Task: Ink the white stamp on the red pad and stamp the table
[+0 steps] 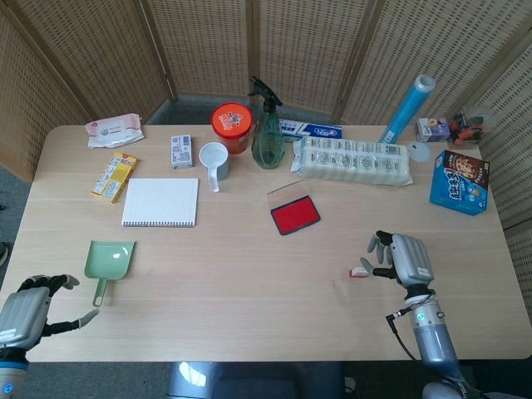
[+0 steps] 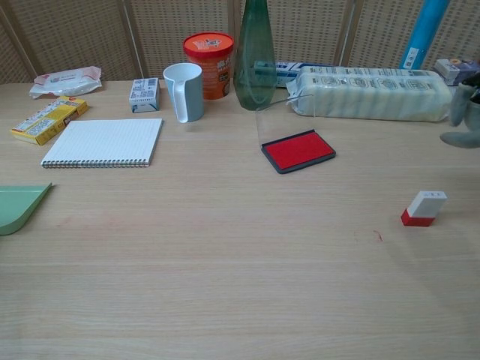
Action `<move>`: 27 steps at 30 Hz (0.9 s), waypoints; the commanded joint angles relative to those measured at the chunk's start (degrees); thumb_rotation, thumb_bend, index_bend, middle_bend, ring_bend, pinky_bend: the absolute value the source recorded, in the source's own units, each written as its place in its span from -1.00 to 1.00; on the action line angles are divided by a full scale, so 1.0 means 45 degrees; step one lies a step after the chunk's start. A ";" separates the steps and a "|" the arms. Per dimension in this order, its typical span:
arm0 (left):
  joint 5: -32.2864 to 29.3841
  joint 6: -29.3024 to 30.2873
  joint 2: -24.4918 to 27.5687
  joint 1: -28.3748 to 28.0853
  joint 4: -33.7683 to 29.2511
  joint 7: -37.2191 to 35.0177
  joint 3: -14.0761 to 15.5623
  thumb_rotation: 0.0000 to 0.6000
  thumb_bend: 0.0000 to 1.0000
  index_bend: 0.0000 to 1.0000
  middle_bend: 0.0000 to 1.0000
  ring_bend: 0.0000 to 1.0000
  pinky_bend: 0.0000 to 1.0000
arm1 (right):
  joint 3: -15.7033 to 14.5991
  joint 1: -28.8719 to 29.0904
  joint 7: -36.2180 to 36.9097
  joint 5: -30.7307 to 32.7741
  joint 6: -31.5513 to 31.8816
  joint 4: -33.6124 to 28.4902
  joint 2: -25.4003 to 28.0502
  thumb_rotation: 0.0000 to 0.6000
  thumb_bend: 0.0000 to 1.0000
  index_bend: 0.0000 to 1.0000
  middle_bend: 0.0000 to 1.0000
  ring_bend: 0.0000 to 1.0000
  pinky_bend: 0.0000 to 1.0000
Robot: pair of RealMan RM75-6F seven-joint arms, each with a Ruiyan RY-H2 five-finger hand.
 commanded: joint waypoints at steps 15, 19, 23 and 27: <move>0.0145 0.0364 0.0095 0.0583 0.0043 -0.0470 0.0244 0.14 -0.86 -0.33 -0.21 -0.39 -0.65 | -0.0535 -0.1415 -0.1509 -0.2394 0.2216 0.1355 -0.0625 0.81 -0.41 0.08 0.17 0.08 0.00; 0.0246 0.0411 0.0228 0.0667 -0.0118 -0.0511 0.0302 0.13 -0.86 -0.33 -0.21 -0.39 -0.65 | -0.0556 -0.1609 -0.1467 -0.2517 0.2199 0.1135 -0.0432 0.81 -0.41 0.08 0.17 0.08 0.00; 0.0361 0.0387 0.0471 0.0667 -0.0498 -0.0400 0.0327 0.13 -0.86 -0.33 -0.21 -0.39 -0.65 | -0.0748 -0.1832 -0.1615 -0.2769 0.2159 0.1072 -0.0312 0.82 -0.41 0.08 0.17 0.08 0.00; 0.0418 0.0364 0.0562 0.0645 -0.0742 -0.0266 0.0309 0.13 -0.86 -0.33 -0.21 -0.39 -0.65 | -0.0824 -0.2047 -0.1569 -0.2840 0.2157 0.1132 -0.0376 0.82 -0.41 0.08 0.17 0.08 0.00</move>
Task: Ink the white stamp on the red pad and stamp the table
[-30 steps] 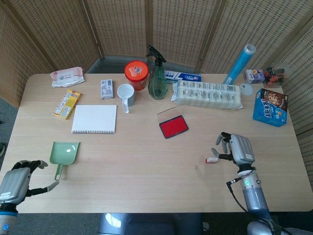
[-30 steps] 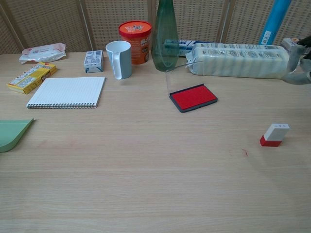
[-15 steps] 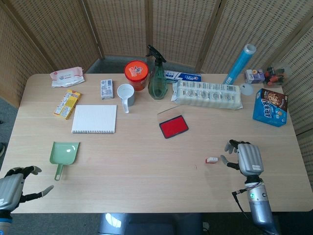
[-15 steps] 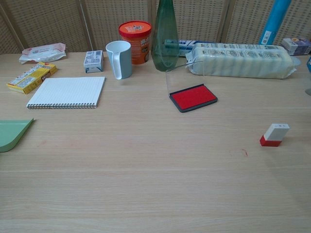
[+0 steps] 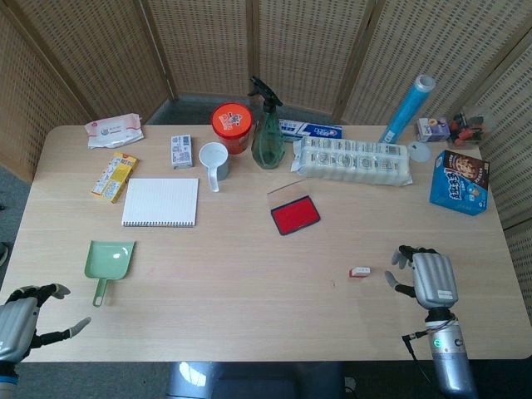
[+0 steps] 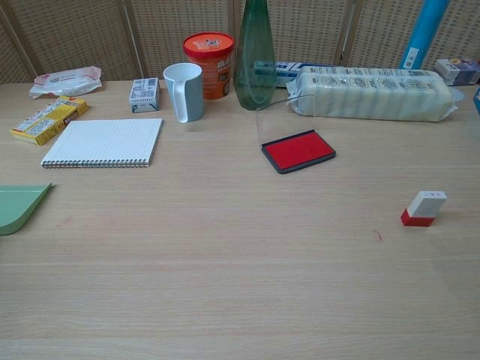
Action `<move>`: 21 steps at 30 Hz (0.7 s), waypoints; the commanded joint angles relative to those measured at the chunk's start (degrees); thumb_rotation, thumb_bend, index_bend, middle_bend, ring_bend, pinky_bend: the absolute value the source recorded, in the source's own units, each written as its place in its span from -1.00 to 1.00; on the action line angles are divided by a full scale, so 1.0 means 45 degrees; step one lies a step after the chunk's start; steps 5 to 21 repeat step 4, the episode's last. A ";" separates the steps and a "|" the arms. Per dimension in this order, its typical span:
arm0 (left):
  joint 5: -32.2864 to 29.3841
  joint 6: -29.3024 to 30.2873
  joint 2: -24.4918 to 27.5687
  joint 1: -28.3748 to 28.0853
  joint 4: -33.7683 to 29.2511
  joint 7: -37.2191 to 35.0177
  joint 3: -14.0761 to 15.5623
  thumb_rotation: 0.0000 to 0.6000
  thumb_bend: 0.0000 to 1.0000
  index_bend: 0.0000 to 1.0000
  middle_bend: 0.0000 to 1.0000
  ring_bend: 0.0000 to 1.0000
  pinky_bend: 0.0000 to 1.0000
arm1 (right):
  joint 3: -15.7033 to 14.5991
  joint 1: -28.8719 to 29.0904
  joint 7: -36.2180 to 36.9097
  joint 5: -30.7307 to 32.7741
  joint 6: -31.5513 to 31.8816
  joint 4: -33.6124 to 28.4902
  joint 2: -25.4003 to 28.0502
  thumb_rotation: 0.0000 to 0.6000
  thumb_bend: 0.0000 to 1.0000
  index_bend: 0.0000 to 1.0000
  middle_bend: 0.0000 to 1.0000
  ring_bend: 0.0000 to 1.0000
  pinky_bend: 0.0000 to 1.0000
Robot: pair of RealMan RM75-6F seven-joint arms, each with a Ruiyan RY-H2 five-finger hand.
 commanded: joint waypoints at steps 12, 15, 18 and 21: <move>0.0000 -0.0071 0.0094 -0.0024 -0.0230 0.0200 -0.0016 0.13 -0.86 -0.33 -0.21 -0.39 -0.65 | -0.0003 -0.0301 0.0187 -0.0157 0.0088 0.0118 -0.0090 0.81 -0.41 0.08 0.17 0.07 0.00; 0.0000 -0.0071 0.0094 -0.0024 -0.0230 0.0200 -0.0016 0.13 -0.86 -0.33 -0.21 -0.39 -0.65 | -0.0003 -0.0301 0.0187 -0.0157 0.0088 0.0118 -0.0090 0.81 -0.41 0.08 0.17 0.07 0.00; 0.0000 -0.0071 0.0094 -0.0024 -0.0230 0.0200 -0.0016 0.13 -0.86 -0.33 -0.21 -0.39 -0.65 | -0.0003 -0.0301 0.0187 -0.0157 0.0088 0.0118 -0.0090 0.81 -0.41 0.08 0.17 0.07 0.00; 0.0000 -0.0071 0.0094 -0.0024 -0.0230 0.0200 -0.0016 0.13 -0.86 -0.33 -0.21 -0.39 -0.65 | -0.0003 -0.0301 0.0187 -0.0157 0.0088 0.0118 -0.0090 0.81 -0.41 0.08 0.17 0.07 0.00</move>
